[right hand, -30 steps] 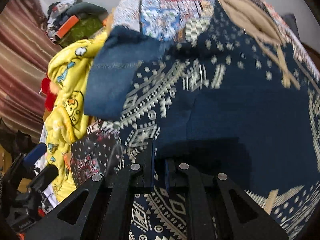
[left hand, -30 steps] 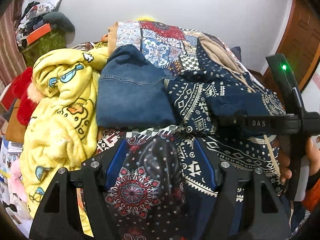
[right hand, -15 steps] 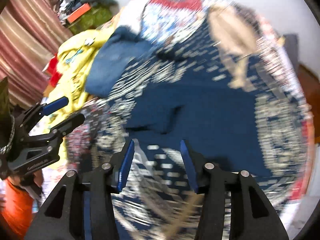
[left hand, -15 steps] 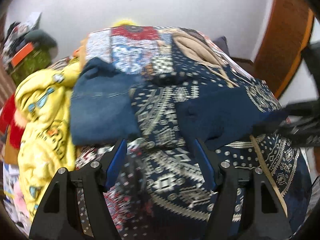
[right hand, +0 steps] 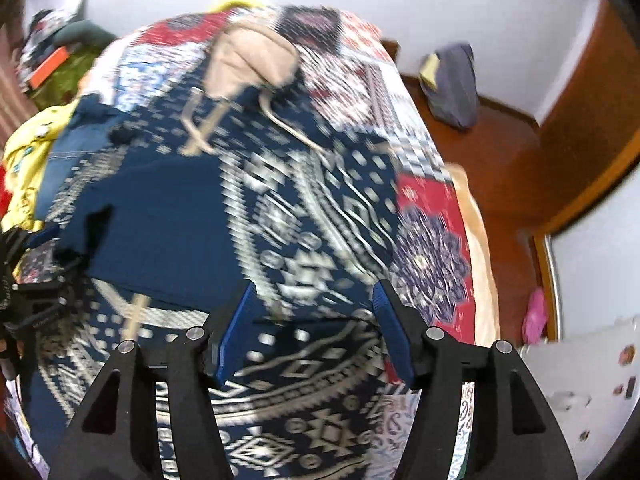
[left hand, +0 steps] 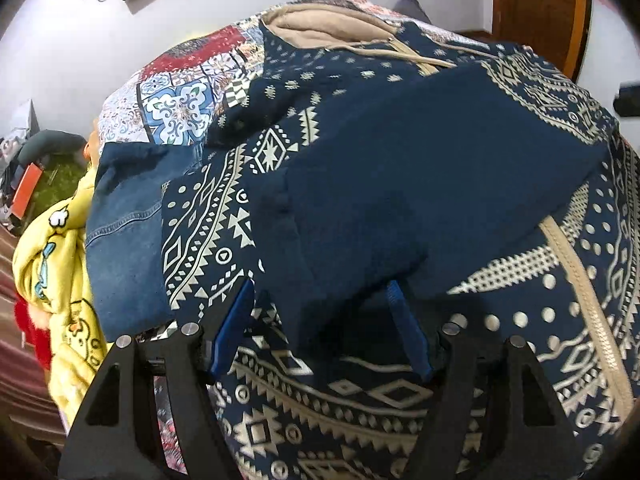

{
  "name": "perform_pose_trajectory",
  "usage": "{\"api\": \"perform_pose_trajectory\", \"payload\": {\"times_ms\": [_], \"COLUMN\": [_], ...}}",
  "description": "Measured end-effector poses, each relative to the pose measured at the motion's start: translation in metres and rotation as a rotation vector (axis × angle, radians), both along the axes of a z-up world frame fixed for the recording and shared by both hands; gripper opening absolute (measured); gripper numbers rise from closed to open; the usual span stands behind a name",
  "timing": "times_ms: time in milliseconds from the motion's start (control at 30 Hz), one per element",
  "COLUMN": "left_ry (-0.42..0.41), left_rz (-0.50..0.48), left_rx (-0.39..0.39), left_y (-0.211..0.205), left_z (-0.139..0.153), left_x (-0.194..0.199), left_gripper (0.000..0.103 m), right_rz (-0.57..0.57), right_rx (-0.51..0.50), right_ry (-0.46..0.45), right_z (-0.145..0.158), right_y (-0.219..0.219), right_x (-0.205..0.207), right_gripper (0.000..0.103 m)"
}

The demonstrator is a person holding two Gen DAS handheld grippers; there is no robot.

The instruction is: Fold large clothes

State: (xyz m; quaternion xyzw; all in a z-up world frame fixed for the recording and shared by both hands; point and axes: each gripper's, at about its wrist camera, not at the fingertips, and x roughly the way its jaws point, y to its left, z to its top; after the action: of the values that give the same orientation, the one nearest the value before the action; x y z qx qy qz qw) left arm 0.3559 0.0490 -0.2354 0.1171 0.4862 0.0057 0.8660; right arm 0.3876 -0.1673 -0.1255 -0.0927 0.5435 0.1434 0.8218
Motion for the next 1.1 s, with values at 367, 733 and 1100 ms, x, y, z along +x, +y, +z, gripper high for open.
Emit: {"api": "perform_pose_trajectory", "payload": {"times_ms": [367, 733, 1100], "left_ry": [-0.071, -0.056, -0.005], "left_rz": [0.160, 0.244, 0.316], "left_rx": [-0.176, -0.230, -0.128], "left_y": [0.043, 0.076, 0.114], "left_z": [0.025, 0.036, 0.023], "left_x": [0.009, -0.002, -0.034], "left_gripper": [0.013, 0.029, 0.053], "right_rz": [-0.167, -0.155, -0.150], "right_rx": [0.105, 0.095, 0.029], "right_ry": [0.112, 0.104, 0.095], "right_z": [-0.045, -0.044, -0.043], "right_y": [-0.025, -0.024, -0.017], "right_x": [0.022, 0.018, 0.016], "right_gripper": [0.057, 0.057, 0.058]}}
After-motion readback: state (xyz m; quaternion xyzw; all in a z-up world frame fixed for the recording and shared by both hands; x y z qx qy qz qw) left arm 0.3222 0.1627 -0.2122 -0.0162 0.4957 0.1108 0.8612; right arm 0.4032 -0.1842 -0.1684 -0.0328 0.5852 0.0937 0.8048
